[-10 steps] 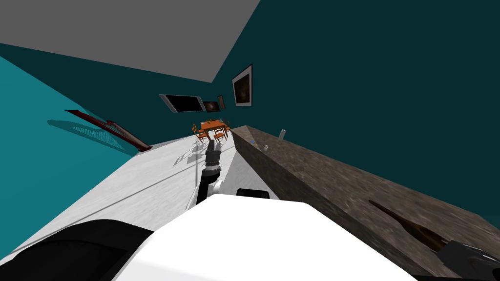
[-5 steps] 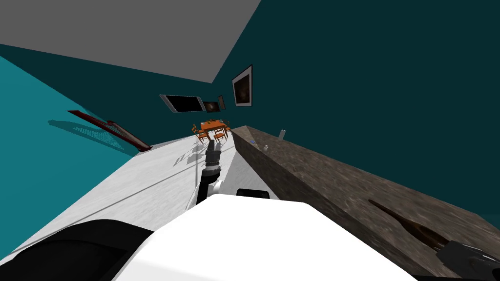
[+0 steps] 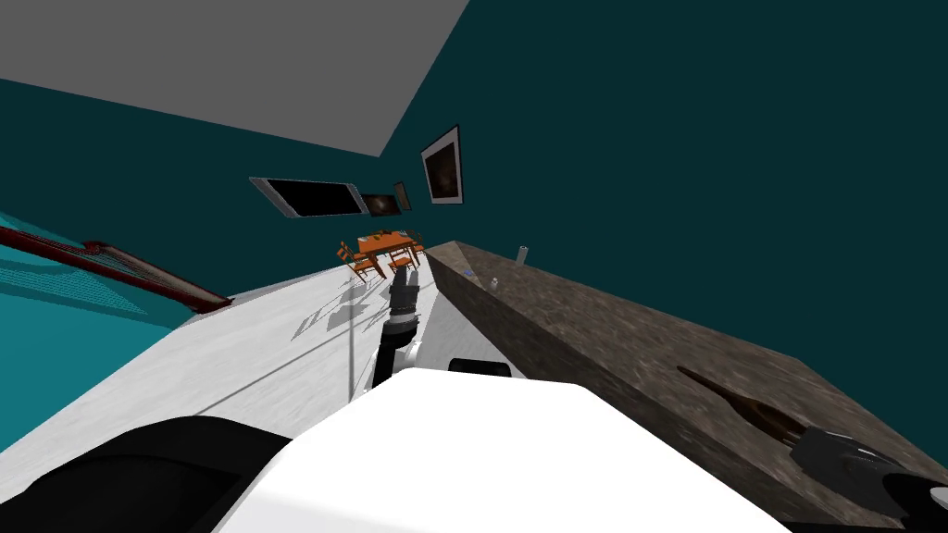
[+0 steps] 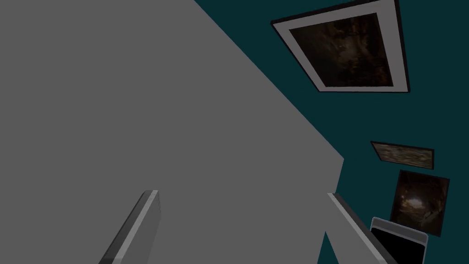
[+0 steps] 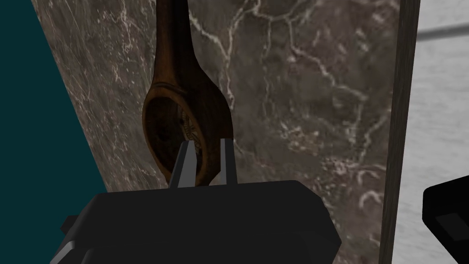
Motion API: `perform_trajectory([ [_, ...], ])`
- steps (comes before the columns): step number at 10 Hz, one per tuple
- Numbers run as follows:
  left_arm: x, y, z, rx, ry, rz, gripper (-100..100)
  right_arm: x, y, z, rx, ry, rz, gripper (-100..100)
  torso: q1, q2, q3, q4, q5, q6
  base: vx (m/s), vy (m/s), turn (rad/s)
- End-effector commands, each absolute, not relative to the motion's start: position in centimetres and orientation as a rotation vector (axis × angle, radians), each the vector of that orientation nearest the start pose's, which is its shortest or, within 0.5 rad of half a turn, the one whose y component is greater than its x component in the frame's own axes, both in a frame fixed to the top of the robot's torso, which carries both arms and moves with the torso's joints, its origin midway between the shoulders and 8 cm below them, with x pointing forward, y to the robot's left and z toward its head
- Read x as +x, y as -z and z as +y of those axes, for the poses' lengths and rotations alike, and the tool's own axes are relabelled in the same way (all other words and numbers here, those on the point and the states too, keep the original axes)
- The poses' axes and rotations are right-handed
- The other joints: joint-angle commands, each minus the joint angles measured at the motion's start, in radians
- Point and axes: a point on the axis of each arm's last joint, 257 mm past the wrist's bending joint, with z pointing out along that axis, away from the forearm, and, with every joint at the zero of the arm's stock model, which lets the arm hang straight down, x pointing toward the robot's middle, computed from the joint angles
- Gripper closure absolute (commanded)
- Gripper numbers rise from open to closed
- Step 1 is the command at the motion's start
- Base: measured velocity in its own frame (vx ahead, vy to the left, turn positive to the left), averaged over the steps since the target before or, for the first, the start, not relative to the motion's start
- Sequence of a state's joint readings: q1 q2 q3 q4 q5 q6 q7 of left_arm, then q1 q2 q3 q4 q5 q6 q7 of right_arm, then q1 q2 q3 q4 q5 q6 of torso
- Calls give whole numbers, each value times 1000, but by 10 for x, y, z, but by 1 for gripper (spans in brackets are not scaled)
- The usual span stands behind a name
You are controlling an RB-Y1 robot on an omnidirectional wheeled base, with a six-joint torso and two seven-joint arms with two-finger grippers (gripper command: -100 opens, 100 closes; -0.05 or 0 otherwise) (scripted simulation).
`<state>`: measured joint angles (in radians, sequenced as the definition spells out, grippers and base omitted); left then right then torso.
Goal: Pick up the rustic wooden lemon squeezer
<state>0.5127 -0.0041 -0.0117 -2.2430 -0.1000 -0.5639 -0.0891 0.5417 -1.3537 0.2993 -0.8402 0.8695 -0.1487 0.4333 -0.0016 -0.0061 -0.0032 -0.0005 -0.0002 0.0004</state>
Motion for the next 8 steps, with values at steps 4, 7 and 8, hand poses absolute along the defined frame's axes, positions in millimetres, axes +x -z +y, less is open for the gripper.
perform_trajectory([
  [4, 342, -15, 264, -549, 1171, 679, 0, 138, 311, -820, -1119, 1070, 2558, 100, 1, -1, -1, 0, 1, 1, 141, 8, -322],
  [7, 342, -15, 263, -549, 1172, 679, 0, 154, 307, -813, -1170, 1062, 2520, 100, 3, -1, -1, 0, 2, 0, 104, 20, -223],
  [8, 342, -15, 263, -549, 1172, 679, 0, 155, 307, -812, -1175, 1061, 2518, 0, 2, 2, 1, 0, 2, -2, 9, 4, 11],
])
